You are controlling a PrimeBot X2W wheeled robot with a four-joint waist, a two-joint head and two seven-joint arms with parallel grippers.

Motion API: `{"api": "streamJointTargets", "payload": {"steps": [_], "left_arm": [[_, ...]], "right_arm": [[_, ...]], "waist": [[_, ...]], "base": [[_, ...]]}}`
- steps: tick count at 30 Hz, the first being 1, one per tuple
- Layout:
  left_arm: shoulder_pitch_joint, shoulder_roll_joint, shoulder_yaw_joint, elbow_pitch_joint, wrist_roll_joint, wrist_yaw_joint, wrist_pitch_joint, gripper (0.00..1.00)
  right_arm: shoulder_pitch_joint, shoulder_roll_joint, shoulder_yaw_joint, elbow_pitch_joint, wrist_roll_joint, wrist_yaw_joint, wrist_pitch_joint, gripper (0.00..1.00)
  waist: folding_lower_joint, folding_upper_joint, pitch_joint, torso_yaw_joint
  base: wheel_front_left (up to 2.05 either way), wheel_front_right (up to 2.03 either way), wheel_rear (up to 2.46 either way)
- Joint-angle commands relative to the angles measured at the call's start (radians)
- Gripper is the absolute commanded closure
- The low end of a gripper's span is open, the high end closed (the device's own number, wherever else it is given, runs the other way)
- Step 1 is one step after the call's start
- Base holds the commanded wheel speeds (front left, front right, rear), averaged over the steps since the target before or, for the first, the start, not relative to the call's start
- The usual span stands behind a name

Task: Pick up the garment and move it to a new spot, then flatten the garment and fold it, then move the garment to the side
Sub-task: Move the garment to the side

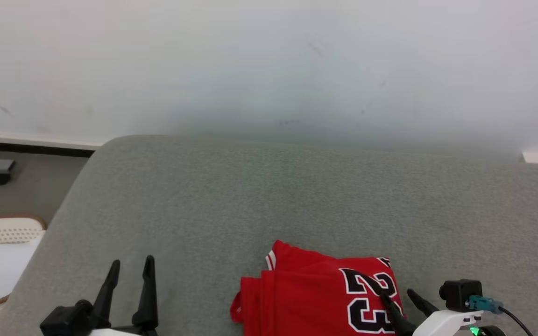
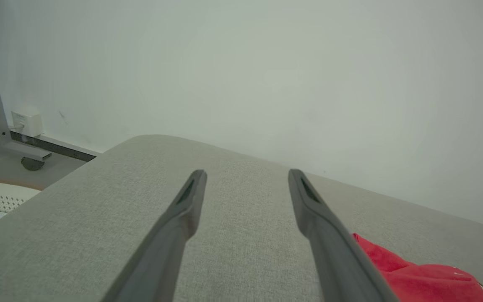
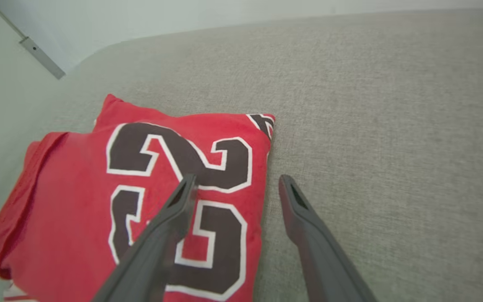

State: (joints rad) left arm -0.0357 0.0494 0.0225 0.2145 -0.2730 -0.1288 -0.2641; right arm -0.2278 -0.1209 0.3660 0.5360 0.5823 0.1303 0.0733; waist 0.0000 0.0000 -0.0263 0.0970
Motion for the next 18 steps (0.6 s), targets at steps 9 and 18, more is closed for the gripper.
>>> {"api": "streamJointTargets", "payload": {"steps": [9,18], "left_arm": [[0.003,0.003,-0.006,0.01,-0.009,-0.003,0.001,0.0],[0.006,0.003,-0.006,0.011,-0.002,-0.003,0.001,0.0]], "right_arm": [[-0.04,0.03,-0.046,0.205,-0.021,0.0,0.082,0.0],[-0.072,0.049,-0.055,0.27,-0.015,-0.001,0.062,1.0]], "waist": [[0.0,0.0,0.004,0.085],[0.0,0.0,0.007,0.096]], "base": [[0.0,0.0,0.0],[0.0,0.0,0.0]]}}
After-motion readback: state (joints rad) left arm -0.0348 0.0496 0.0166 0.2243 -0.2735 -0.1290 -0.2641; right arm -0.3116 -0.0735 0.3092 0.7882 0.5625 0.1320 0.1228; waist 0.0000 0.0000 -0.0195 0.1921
